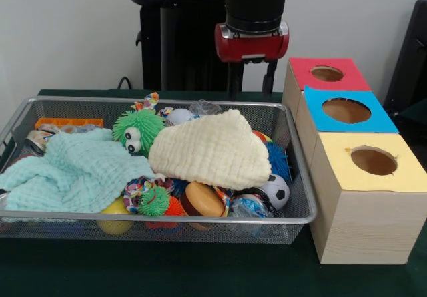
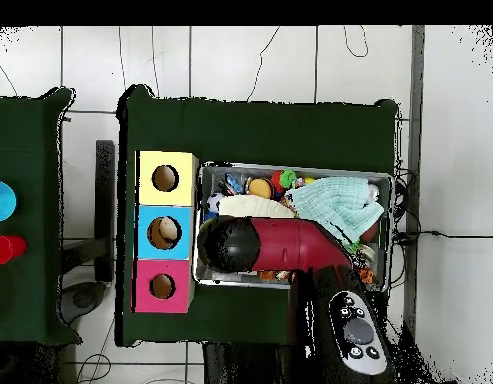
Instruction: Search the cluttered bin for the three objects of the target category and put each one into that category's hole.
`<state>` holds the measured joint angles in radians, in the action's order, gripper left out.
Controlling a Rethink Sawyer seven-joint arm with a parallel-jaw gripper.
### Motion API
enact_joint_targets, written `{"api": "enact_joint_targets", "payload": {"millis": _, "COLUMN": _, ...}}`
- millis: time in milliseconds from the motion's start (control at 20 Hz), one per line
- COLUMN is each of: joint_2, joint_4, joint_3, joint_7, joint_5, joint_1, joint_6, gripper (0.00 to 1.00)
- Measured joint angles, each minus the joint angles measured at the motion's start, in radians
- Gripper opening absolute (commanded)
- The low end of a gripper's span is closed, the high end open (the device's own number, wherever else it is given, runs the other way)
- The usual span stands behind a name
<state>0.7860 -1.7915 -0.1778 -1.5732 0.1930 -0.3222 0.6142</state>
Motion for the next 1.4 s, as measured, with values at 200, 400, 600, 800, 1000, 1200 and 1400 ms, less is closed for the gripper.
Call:
{"api": "enact_joint_targets", "payload": {"millis": 200, "joint_2": -0.026, "joint_4": 0.017, "joint_3": 0.000, "joint_7": 0.000, "joint_5": 0.013, "joint_1": 0.000, "joint_6": 0.000, "gripper": 1.00}}
{"api": "enact_joint_targets", "payload": {"millis": 400, "joint_2": -0.062, "joint_4": 0.033, "joint_3": 0.000, "joint_7": 0.000, "joint_5": 0.026, "joint_1": 0.000, "joint_6": 0.000, "gripper": 1.00}}
{"api": "enact_joint_targets", "payload": {"millis": 600, "joint_2": -0.094, "joint_4": 0.041, "joint_3": 0.000, "joint_7": 0.000, "joint_5": 0.036, "joint_1": 0.000, "joint_6": -0.001, "gripper": 1.00}}
{"api": "enact_joint_targets", "payload": {"millis": 800, "joint_2": -0.136, "joint_4": 0.057, "joint_3": 0.001, "joint_7": 0.000, "joint_5": 0.040, "joint_1": 0.001, "joint_6": -0.001, "gripper": 1.00}}
{"api": "enact_joint_targets", "payload": {"millis": 1000, "joint_2": -0.173, "joint_4": 0.084, "joint_3": 0.005, "joint_7": 0.000, "joint_5": 0.041, "joint_1": 0.006, "joint_6": -0.001, "gripper": 1.00}}
{"api": "enact_joint_targets", "payload": {"millis": 1200, "joint_2": -0.210, "joint_4": 0.117, "joint_3": 0.010, "joint_7": 0.000, "joint_5": 0.041, "joint_1": 0.014, "joint_6": -0.001, "gripper": 1.00}}
{"api": "enact_joint_targets", "payload": {"millis": 1400, "joint_2": -0.235, "joint_4": 0.145, "joint_3": 0.012, "joint_7": 0.000, "joint_5": 0.041, "joint_1": 0.023, "joint_6": -0.001, "gripper": 1.00}}
